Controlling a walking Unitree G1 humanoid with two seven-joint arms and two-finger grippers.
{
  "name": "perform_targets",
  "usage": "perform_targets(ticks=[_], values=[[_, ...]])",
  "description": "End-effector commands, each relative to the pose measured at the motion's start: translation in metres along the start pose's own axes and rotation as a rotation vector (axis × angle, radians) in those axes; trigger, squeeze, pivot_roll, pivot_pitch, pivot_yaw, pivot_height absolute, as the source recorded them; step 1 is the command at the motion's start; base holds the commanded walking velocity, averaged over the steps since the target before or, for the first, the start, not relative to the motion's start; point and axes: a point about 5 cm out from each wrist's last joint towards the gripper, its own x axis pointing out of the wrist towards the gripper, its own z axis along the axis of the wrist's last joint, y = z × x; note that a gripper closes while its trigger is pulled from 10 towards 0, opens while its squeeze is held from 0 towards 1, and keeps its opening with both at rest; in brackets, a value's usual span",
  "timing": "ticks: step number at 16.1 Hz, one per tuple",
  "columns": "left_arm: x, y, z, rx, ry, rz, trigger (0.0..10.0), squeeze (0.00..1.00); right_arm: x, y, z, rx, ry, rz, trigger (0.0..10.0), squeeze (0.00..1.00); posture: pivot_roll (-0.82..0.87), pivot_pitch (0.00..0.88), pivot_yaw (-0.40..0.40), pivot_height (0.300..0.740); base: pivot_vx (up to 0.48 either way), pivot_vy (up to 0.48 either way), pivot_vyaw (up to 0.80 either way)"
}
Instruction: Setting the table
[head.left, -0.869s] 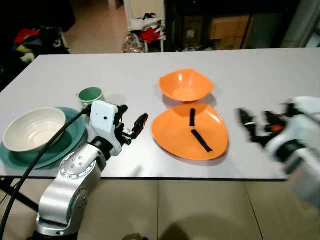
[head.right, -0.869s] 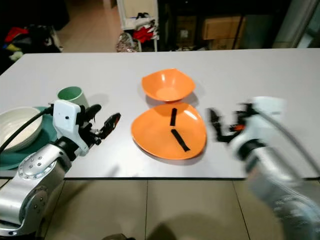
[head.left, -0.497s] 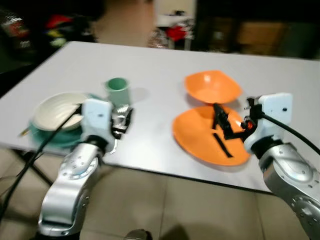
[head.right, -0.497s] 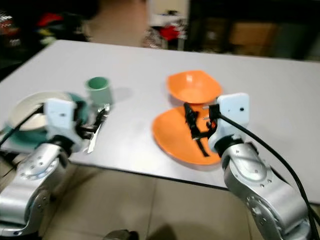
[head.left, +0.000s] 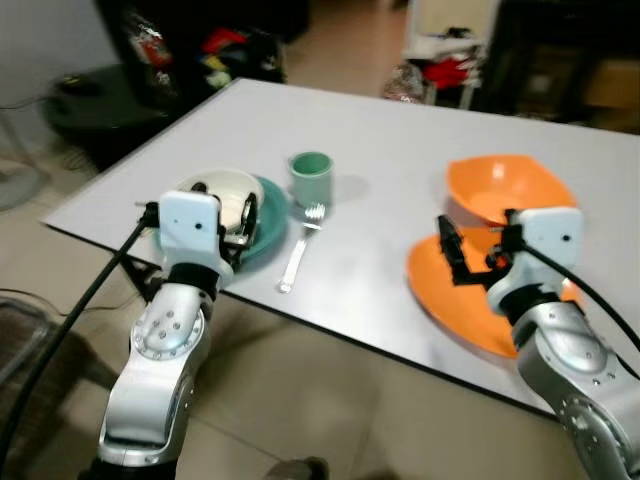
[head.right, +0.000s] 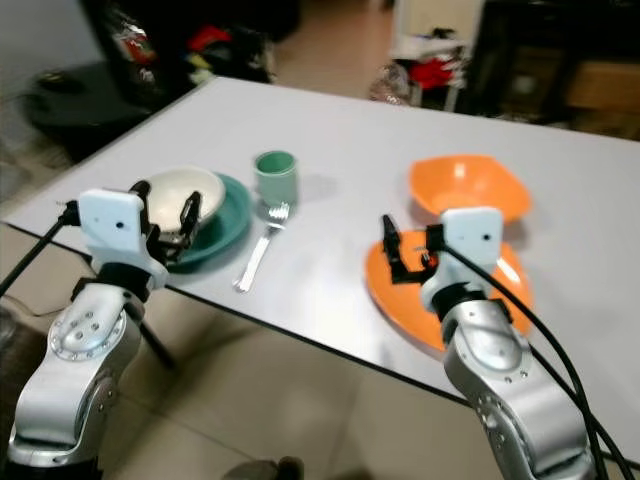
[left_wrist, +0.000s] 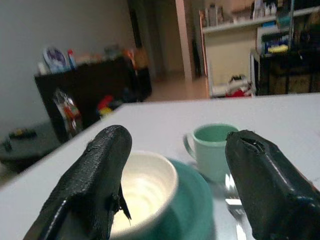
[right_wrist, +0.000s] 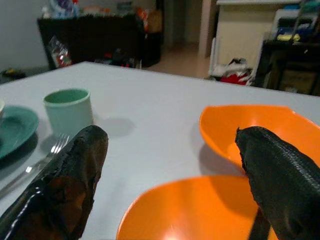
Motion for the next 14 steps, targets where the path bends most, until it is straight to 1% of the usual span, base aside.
perform_targets(ticks=[1, 2, 3, 4, 5, 6, 7, 8, 9, 10, 11, 12, 14], values=[[0.004, 0.008, -0.006, 0.013, 0.035, 0.016, 10.0, 0.00, -0.003, 0.000, 0.004, 0.010, -0.030, -0.013, 10.0, 1.00, -0.01, 0.000, 0.105, 0.740, 0.000, 0.000, 0.80], [0.008, 0.004, -0.011, 0.005, 0.077, -0.050, 10.0, 0.00, -0.007, -0.004, 0.005, 0.015, -0.035, -0.025, 10.0, 1.00, -0.01, 0.000, 0.108, 0.740, 0.000, 0.000, 0.80], [0.009, -0.001, -0.011, 0.001, 0.092, -0.121, 10.0, 0.00, -0.009, -0.004, 0.003, -0.004, -0.023, -0.010, 10.0, 1.00, -0.01, 0.000, 0.109, 0.740, 0.000, 0.000, 0.80], [0.008, -0.002, -0.011, -0.006, 0.098, -0.131, 10.0, 0.00, -0.008, -0.003, 0.000, -0.023, -0.010, 0.013, 10.0, 1.00, 0.00, 0.000, 0.105, 0.740, 0.000, 0.000, 0.80], [0.005, -0.001, -0.012, 0.003, 0.102, -0.133, 10.0, 0.00, -0.007, -0.003, -0.001, -0.013, -0.004, 0.021, 10.0, 1.00, 0.01, 0.000, 0.102, 0.740, 0.000, 0.000, 0.80], [0.003, 0.002, -0.014, 0.005, 0.109, -0.137, 10.0, 0.00, -0.007, -0.002, -0.002, -0.023, 0.006, 0.046, 10.0, 1.00, 0.01, 0.000, 0.105, 0.740, 0.000, 0.000, 0.80], [0.005, 0.006, -0.022, -0.029, 0.131, -0.128, 10.0, 0.00, -0.009, 0.004, -0.001, -0.017, 0.008, 0.071, 10.0, 1.00, -0.05, 0.000, 0.132, 0.740, 0.000, 0.000, 0.80], [0.006, 0.006, -0.023, -0.040, 0.139, -0.129, 10.0, 0.00, -0.010, 0.005, -0.001, -0.014, 0.006, 0.074, 10.0, 1.00, -0.05, 0.000, 0.133, 0.740, 0.000, 0.000, 0.80], [0.011, 0.002, -0.028, -0.035, 0.149, -0.136, 10.0, 0.00, -0.013, 0.005, 0.002, 0.028, -0.011, 0.055, 10.0, 1.00, -0.04, 0.000, 0.119, 0.740, 0.000, 0.000, 0.80], [0.011, 0.003, -0.027, -0.035, 0.150, -0.125, 10.0, 0.00, -0.013, 0.005, 0.001, 0.053, -0.009, 0.057, 10.0, 1.00, -0.02, 0.000, 0.109, 0.740, 0.000, 0.000, 0.80], [0.006, 0.006, -0.024, -0.038, 0.147, -0.096, 10.0, 0.00, -0.011, 0.006, -0.005, 0.102, 0.008, 0.066, 10.0, 1.00, 0.00, 0.000, 0.091, 0.740, 0.000, 0.000, 0.80], [0.001, 0.009, -0.022, -0.038, 0.149, -0.085, 10.0, 0.00, -0.009, 0.006, -0.008, 0.120, 0.015, 0.063, 10.0, 1.00, 0.02, 0.000, 0.081, 0.740, 0.000, 0.000, 0.80], [-0.006, 0.016, -0.025, -0.040, 0.158, -0.079, 10.0, 0.00, -0.007, 0.008, -0.013, 0.120, 0.027, 0.065, 10.0, 1.00, 0.03, 0.000, 0.075, 0.740, 0.000, 0.000, 0.80]])
